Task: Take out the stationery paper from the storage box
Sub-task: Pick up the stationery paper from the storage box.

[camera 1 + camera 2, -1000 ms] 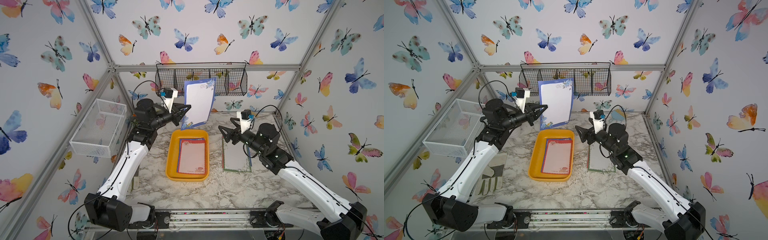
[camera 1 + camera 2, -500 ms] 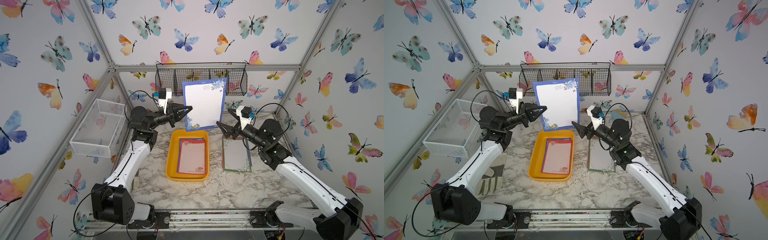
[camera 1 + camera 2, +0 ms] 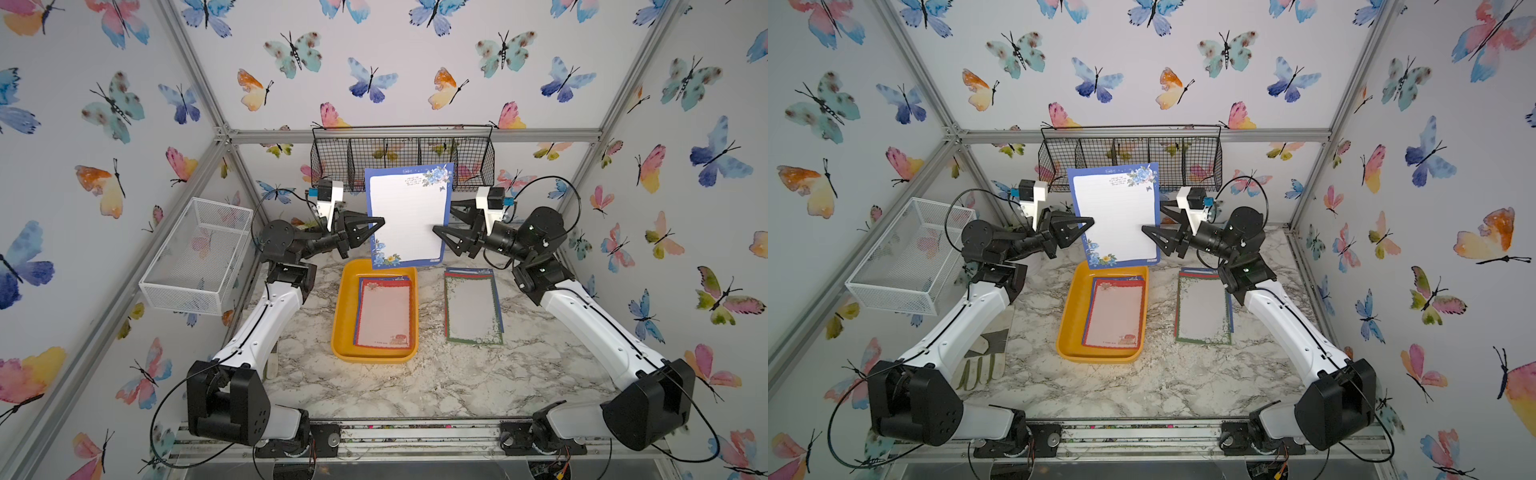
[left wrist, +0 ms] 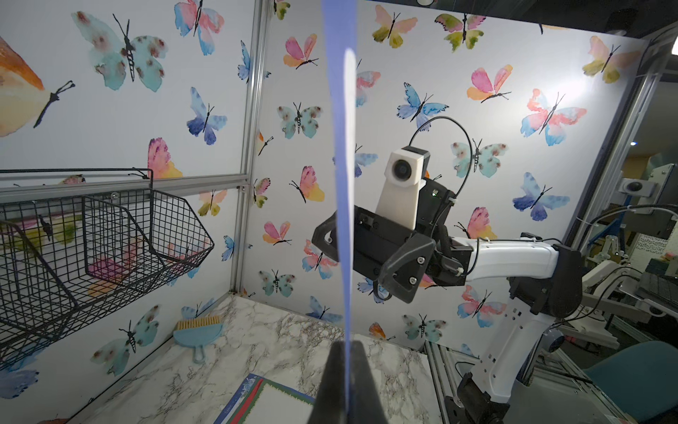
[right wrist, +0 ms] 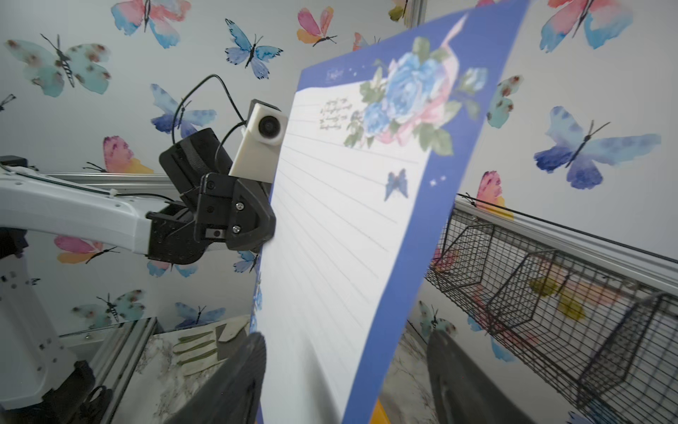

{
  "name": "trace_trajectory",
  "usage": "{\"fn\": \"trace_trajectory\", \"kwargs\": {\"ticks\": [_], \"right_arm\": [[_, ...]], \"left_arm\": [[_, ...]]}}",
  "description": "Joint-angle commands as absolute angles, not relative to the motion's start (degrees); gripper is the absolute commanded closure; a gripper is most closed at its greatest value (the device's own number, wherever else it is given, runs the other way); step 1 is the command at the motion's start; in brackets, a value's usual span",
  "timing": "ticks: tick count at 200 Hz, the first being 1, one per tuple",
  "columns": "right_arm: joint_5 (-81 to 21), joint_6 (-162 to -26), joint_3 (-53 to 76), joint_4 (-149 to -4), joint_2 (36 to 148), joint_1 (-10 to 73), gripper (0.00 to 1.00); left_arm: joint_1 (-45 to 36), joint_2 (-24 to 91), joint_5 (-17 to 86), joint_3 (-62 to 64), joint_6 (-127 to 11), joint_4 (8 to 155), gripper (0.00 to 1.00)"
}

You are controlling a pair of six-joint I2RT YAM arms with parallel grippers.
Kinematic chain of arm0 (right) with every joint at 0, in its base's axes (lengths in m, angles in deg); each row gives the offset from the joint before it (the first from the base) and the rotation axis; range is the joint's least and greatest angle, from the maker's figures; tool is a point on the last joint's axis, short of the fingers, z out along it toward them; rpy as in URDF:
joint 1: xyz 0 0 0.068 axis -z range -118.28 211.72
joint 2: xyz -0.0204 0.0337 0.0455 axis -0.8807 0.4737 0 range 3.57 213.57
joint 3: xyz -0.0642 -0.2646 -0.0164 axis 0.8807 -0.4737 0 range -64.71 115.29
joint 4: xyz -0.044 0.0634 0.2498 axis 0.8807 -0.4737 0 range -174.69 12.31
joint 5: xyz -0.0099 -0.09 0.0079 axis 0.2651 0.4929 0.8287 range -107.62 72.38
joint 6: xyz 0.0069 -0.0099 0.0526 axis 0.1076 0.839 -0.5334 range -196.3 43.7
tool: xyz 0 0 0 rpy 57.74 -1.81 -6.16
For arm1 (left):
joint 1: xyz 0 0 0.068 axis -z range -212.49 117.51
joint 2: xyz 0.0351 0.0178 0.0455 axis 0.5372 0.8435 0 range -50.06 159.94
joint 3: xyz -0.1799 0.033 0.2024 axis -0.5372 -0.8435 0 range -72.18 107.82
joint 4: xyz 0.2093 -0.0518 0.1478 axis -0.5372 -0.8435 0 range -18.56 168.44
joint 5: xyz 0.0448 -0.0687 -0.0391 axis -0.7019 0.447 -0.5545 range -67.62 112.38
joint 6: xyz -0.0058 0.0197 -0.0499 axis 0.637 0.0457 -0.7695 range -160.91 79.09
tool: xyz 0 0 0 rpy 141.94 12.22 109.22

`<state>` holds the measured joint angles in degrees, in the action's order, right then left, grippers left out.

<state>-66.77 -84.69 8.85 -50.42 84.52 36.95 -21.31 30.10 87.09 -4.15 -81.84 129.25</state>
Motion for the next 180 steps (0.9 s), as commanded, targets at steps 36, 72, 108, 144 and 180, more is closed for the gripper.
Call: {"fn": "trace_trajectory", "kwargs": {"ticks": [36, 72, 108, 144, 180], "right_arm": [[-78.36, -101.1, 10.33, -34.33, 91.28, 36.94, 0.45], [-80.91, -105.81, 10.44, -30.65, 93.75, 36.94, 0.55], [-82.19, -107.94, 9.71, -29.65, 94.37, 36.94, 0.63], [-80.82, -107.01, 9.72, -31.95, 94.66, 36.89, 0.7], [-79.87, -106.23, 10.66, -34.09, 95.25, 36.93, 0.74]], "left_arm": [[-21.86, 29.36, 84.77, -8.02, -81.71, 130.99, 1.0], [-21.76, 29.73, 82.89, -9.19, -79.93, 128.51, 1.0], [-21.77, 30.54, 82.4, -9.24, -80.82, 128.46, 1.0], [-21.51, 30.88, 82.5, -9.23, -81.33, 128.46, 1.0], [-21.33, 31.24, 82.9, -8.9, -82.13, 128.46, 1.0]]}}
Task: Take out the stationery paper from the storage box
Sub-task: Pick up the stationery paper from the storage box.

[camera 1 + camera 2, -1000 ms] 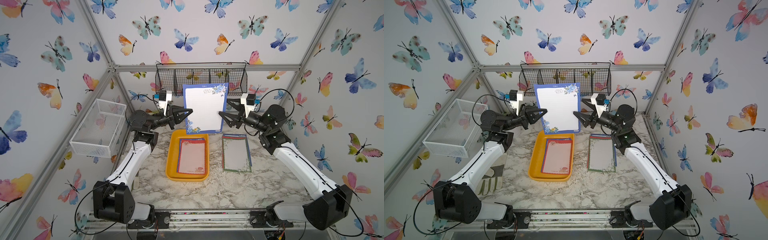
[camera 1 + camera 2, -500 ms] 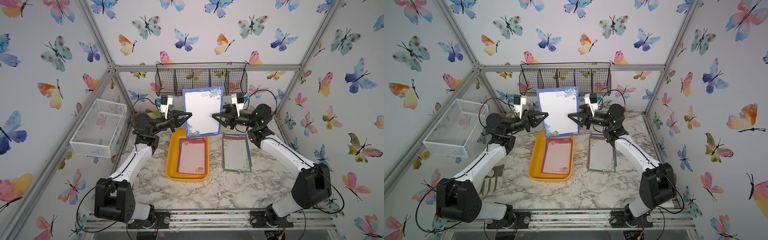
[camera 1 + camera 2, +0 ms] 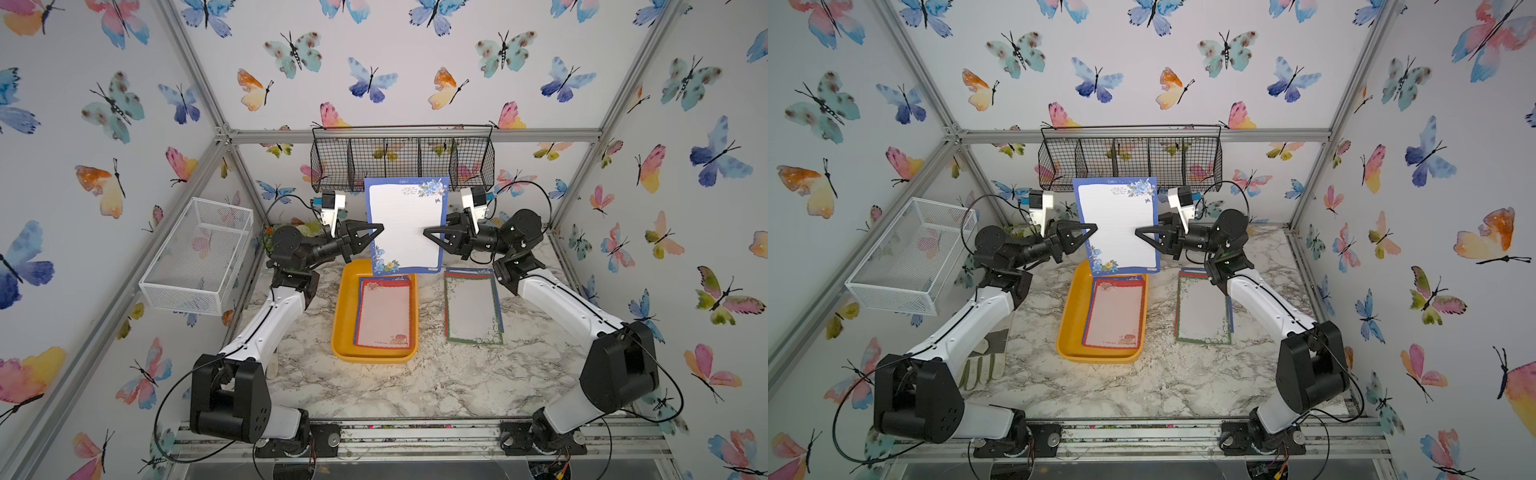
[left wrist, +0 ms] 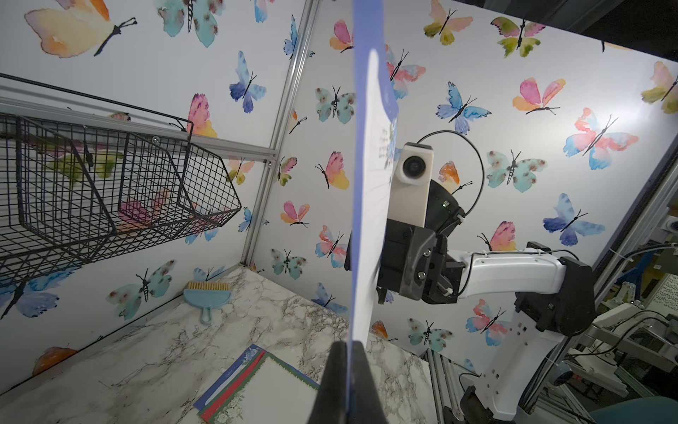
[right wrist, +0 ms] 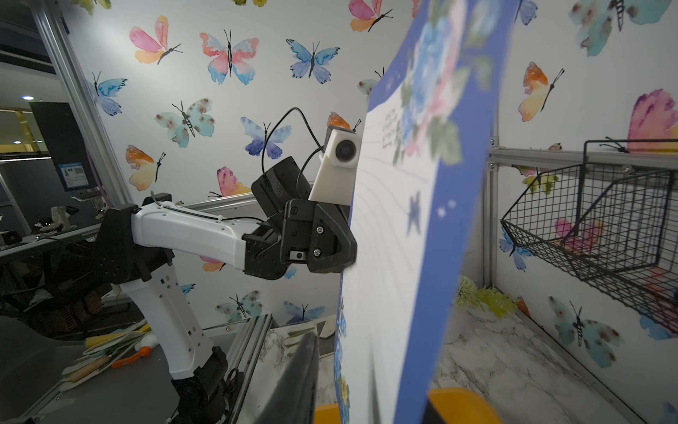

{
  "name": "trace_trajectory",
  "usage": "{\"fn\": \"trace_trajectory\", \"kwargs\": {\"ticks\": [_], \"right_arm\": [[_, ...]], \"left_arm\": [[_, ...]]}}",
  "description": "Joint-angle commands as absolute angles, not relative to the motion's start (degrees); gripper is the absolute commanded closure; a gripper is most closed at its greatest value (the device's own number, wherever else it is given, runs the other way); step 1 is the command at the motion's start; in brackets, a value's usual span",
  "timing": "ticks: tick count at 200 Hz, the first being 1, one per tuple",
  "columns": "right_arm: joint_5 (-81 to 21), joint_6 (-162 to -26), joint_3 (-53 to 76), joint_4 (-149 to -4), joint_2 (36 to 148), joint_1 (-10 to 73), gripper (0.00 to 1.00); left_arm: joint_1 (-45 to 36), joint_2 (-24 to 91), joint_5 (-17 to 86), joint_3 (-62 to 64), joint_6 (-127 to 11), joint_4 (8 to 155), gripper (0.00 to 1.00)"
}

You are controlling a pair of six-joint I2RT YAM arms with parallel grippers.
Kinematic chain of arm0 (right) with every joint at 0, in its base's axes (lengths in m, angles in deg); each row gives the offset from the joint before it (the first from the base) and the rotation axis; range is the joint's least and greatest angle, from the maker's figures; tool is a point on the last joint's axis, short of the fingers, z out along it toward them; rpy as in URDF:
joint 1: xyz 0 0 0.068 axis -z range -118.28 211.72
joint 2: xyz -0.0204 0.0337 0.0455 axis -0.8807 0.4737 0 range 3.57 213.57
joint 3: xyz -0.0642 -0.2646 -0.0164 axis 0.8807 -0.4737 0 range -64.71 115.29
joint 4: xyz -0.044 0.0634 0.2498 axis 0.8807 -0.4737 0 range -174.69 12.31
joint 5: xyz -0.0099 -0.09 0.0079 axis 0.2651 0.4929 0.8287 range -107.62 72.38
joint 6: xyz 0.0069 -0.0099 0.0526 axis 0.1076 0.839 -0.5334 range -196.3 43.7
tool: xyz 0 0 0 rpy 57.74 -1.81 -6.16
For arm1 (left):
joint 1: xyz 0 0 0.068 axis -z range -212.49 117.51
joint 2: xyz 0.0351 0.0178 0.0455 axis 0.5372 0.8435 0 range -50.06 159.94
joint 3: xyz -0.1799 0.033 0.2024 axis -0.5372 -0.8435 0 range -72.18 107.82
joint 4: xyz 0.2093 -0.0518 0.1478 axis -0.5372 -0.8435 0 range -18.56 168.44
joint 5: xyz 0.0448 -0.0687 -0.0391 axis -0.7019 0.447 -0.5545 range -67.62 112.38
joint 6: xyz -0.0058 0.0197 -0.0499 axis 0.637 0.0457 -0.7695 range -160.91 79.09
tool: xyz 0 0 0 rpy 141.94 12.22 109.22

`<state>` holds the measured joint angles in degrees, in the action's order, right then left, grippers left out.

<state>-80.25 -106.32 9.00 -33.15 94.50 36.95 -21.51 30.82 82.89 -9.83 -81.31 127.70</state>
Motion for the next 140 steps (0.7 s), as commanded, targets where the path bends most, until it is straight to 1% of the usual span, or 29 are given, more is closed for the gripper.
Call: {"fn": "trace_trajectory", "kwargs": {"ticks": [1, 35, 58, 79, 87, 99, 110, 115, 130, 140], "right_arm": [[-79.86, -106.21, 10.64, -34.09, 95.24, 36.93, 0.74], [-77.78, -103.5, 10.33, -38.14, 94.37, 36.94, 0.82], [-76.97, -102.45, 9.92, -39.61, 93.76, 36.89, 0.98], [-76.56, -102.73, 9.58, -39.68, 93.16, 36.94, 0.98], [-76.4, -102.8, 9.32, -39.76, 92.78, 36.93, 0.98], [-76.18, -102.99, 8.66, -39.72, 92.15, 36.94, 0.98], [-76.01, -103.29, 8.04, -39.8, 91.53, 36.94, 0.98], [-75.98, -103.35, 7.77, -39.97, 91.24, 36.94, 0.98], [-75.83, -103.46, 6.83, -40.59, 90.05, 36.94, 0.98], [-75.53, -103.46, 5.96, -41.14, 89.01, 36.94, 0.98]], "left_arm": [[-21.33, 31.24, 82.92, -8.9, -82.13, 128.45, 1.0], [-21.07, 31.04, 83.24, -8.9, -82.13, 128.45, 1.0], [-20.74, 31.23, 84.2, -8.55, -82.32, 128.48, 1.0], [-20.62, 31.06, 84.18, -8.59, -82.34, 128.45, 1.0], [-20.63, 30.85, 83.95, -8.63, -82.27, 128.37, 0.91], [-20.63, 30.63, 83.57, -8.81, -81.61, 128.0, 0.82], [-20.61, 30.37, 82.64, -9.05, -81.59, 127.88, 0.66], [-20.63, 30.22, 82.01, -9.14, -81.42, 127.61, 0.6], [-20.63, 29.85, 80.78, -9.34, -80.4, 126.29, 0.47], [-20.62, 29.76, 80.02, -9.33, -79.98, 125.46, 0.41]]}}
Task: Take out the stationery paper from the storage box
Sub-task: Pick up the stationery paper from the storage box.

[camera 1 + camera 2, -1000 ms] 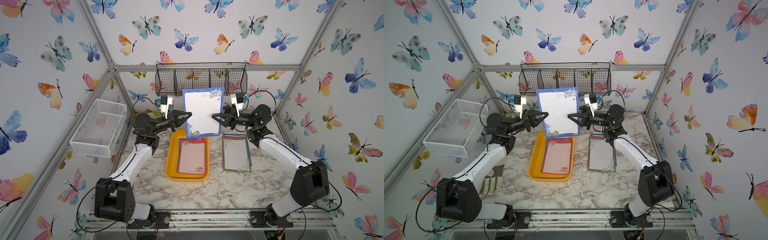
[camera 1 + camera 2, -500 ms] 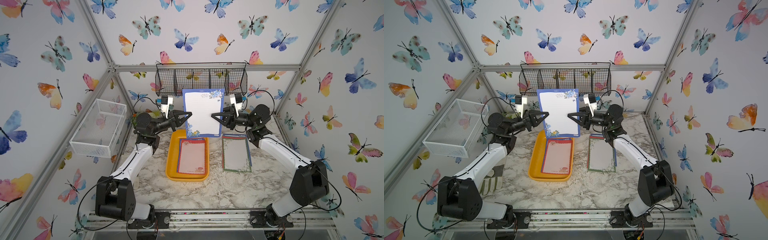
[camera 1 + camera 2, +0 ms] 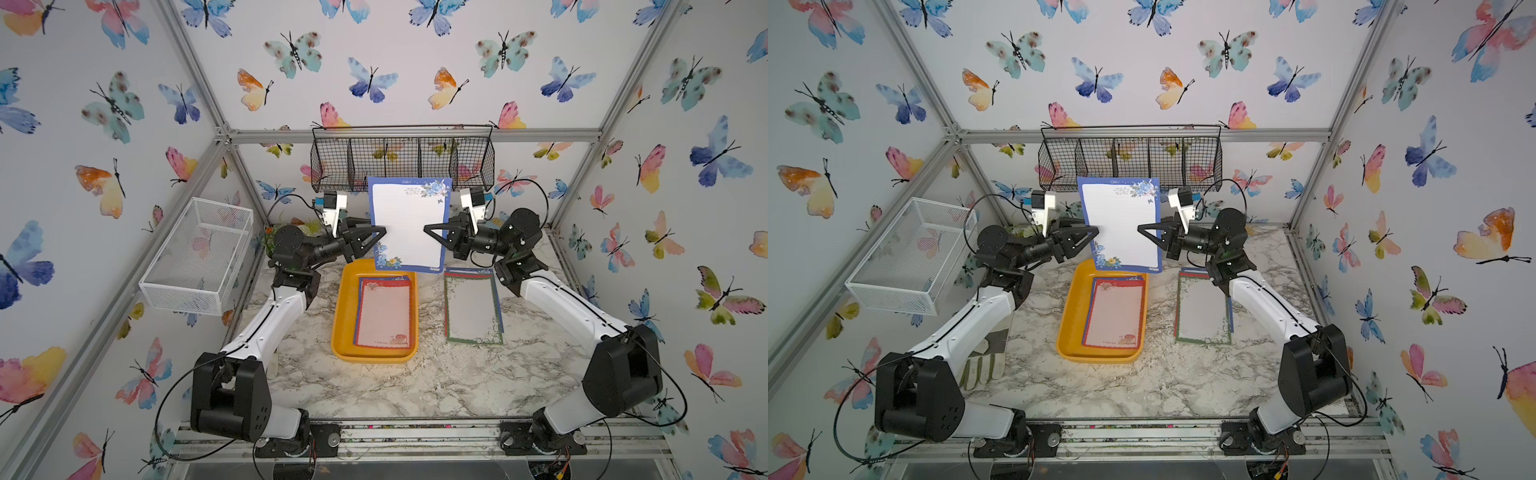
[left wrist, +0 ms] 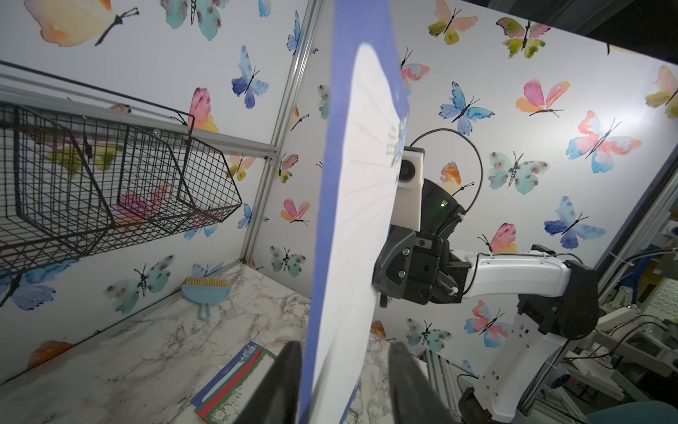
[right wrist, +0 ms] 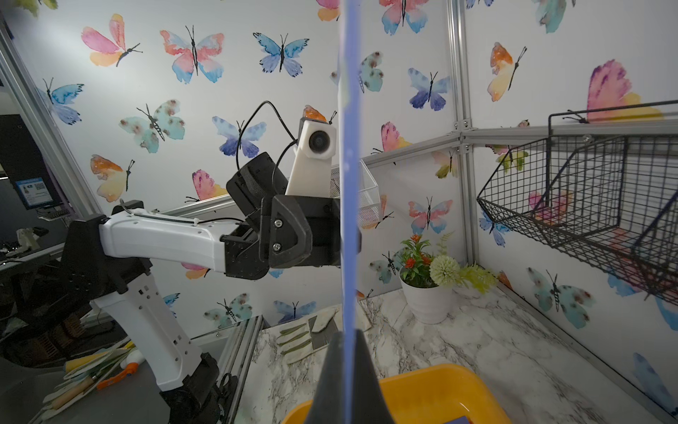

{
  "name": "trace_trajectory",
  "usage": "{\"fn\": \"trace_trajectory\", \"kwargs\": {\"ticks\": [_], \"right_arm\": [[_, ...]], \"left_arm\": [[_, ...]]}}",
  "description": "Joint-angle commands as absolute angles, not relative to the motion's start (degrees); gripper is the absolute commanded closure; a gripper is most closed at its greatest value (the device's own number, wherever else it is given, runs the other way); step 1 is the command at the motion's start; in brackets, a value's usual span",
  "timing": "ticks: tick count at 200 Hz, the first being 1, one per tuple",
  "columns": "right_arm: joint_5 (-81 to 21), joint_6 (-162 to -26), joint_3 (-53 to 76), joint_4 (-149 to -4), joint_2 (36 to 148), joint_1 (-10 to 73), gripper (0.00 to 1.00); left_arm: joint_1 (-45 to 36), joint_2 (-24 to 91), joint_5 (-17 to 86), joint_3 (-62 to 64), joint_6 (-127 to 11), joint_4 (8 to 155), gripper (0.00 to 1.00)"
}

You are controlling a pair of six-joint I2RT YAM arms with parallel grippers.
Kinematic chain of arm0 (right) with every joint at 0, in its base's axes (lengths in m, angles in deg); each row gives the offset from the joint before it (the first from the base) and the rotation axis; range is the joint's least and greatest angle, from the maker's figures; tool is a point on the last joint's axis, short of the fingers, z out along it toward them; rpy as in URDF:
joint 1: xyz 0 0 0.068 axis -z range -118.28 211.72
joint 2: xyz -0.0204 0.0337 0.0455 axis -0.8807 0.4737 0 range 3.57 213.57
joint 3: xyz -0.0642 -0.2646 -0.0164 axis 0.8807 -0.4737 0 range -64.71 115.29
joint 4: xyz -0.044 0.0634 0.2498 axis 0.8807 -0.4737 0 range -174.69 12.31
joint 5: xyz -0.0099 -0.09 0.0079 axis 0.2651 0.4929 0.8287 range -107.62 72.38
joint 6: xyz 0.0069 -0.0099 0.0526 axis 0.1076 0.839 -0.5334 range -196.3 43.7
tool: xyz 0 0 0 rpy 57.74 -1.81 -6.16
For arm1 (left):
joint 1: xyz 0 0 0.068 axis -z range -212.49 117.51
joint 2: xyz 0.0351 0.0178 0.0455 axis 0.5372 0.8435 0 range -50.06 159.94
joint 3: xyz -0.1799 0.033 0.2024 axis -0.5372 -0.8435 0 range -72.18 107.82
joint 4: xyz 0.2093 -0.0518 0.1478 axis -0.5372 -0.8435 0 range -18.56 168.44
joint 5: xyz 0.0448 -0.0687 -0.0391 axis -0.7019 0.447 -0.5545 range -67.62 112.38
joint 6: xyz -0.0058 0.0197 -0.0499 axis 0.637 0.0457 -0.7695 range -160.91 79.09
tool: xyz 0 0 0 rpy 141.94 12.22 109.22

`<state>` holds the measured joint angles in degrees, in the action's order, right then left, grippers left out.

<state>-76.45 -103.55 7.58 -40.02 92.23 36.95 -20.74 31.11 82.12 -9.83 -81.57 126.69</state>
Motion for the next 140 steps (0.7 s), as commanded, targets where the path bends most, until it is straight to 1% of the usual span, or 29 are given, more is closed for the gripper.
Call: {"fn": "trace_trajectory", "kwargs": {"ticks": [1, 23, 36, 96, 125, 140], "right_arm": [[-75.45, -103.46, 5.87, -41.22, 88.92, 36.94, 0.98], [-74.44, -102.54, 4.04, -44.08, 86.04, 36.94, 0.98], [-73.52, -101.6, 2.8, -46.48, 84.23, 36.94, 0.98], [-66.96, -95.98, -1.27, -63.33, 76.65, 36.94, 0.98], [-61.09, -94.54, -1.83, -74.43, 73.44, 36.94, 0.98], [-58.48, -94.97, -2.92, -78.45, 72.06, 36.89, 0.98]], "left_arm": [[-20.63, 29.79, 79.94, -9.29, -80.0, 125.42, 0.4], [-20.63, 29.73, 78.67, -8.57, -78.06, 122.14, 0.32], [-20.63, 29.45, 77.07, -8.25, -76.0, 119.46, 0.3], [-20.62, 26.21, 65.78, -6.31, -64.55, 103.54, 0.29], [-20.63, 25.57, 60.17, -5.53, -58.72, 96.74, 0.29], [-20.67, 26.24, 58.72, -5.56, -56.86, 95.47, 0.29]]}}
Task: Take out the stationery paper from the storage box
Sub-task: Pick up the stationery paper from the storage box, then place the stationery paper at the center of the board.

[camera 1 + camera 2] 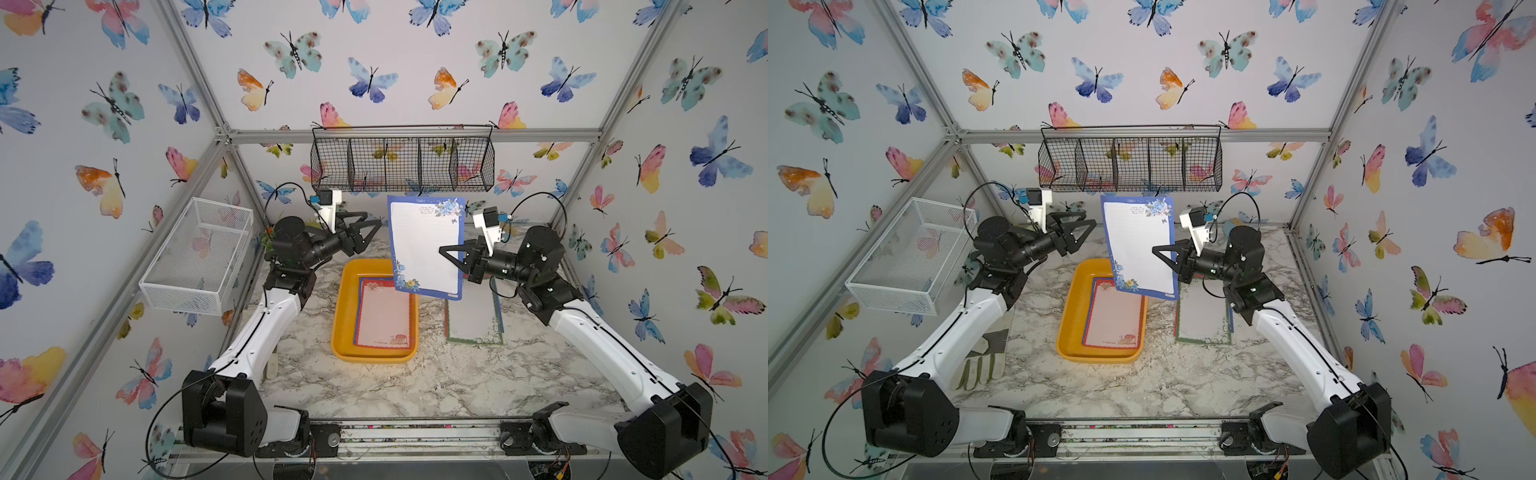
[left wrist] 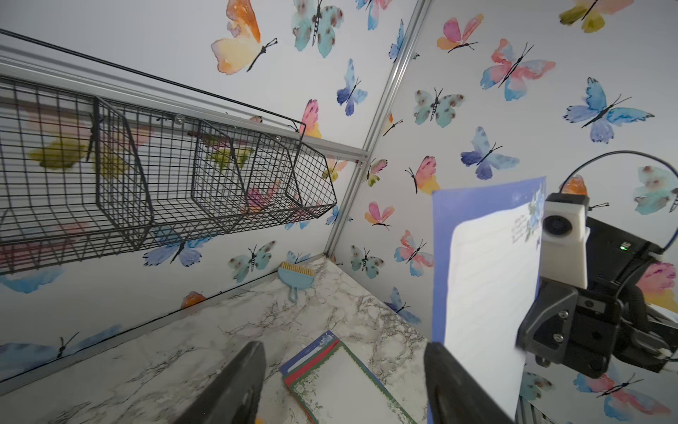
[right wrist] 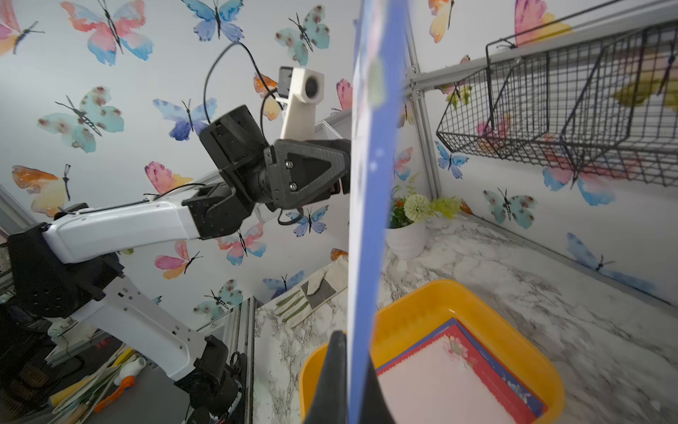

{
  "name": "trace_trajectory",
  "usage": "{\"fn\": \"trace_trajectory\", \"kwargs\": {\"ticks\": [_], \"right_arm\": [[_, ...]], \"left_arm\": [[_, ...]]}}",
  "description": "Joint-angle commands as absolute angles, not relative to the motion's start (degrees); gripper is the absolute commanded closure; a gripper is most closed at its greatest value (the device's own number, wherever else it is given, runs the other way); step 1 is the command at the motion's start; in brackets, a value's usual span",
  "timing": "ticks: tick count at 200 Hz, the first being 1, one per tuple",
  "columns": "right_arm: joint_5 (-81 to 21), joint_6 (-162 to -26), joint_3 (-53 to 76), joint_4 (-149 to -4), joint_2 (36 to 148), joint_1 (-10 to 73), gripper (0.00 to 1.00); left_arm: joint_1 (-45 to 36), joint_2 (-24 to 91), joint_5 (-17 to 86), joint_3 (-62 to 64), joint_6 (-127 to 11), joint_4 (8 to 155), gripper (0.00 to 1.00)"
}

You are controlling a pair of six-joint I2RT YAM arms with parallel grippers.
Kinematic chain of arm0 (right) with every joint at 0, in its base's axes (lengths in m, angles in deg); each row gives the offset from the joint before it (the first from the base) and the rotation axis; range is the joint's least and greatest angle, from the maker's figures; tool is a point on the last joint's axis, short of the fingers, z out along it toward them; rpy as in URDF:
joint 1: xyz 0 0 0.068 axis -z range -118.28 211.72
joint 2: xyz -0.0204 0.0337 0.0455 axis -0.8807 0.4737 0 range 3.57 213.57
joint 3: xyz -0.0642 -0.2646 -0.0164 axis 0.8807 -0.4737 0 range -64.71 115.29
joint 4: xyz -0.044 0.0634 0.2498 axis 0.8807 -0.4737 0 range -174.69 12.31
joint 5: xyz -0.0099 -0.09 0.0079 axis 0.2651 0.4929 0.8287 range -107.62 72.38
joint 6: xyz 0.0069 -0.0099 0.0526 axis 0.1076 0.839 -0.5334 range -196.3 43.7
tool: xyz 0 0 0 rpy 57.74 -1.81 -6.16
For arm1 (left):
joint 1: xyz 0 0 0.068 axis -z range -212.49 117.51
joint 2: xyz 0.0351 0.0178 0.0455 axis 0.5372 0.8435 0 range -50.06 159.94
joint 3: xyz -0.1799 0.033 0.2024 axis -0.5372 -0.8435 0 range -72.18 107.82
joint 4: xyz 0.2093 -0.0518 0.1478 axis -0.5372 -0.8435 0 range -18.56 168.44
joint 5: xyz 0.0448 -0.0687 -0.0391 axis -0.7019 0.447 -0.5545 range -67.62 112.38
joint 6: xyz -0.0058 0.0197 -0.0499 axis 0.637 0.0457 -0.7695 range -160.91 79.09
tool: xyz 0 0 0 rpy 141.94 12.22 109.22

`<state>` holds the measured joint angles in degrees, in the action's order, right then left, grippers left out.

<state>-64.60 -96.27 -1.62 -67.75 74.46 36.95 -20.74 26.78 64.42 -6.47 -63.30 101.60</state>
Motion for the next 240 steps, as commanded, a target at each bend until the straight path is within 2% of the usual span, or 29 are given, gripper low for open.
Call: {"fn": "trace_trajectory", "kwargs": {"ticks": [1, 35, 95, 174, 240], "right_arm": [[-58.36, -94.99, -3.01, -78.6, 71.96, 36.87, 0.98], [-55.28, -95.02, -6.67, -85.33, 66.96, 36.94, 0.98], [-47.6, -97.6, -10.25, -93.59, 61.97, 36.94, 0.98], [-40.5, -96.87, -8.5, -99.45, 66.25, 36.94, 0.98], [-44.14, -100.06, -12.98, -97.04, 71.2, 37.77, 0.98]], "left_arm": [[-20.65, 26.32, 58.61, -5.51, -56.76, 95.4, 0.29], [-20.72, 28.78, 59.65, -3.08, -56.09, 93.31, 0.29], [-20.72, 25.67, 55.39, -5.02, -52.07, 92.39, 0.29], [-20.71, 23.86, 50.73, -5.56, -51.53, 90.14, 0.29], [-20.63, 16.27, 39.52, -11.61, -50.76, 88.12, 0.29]]}}
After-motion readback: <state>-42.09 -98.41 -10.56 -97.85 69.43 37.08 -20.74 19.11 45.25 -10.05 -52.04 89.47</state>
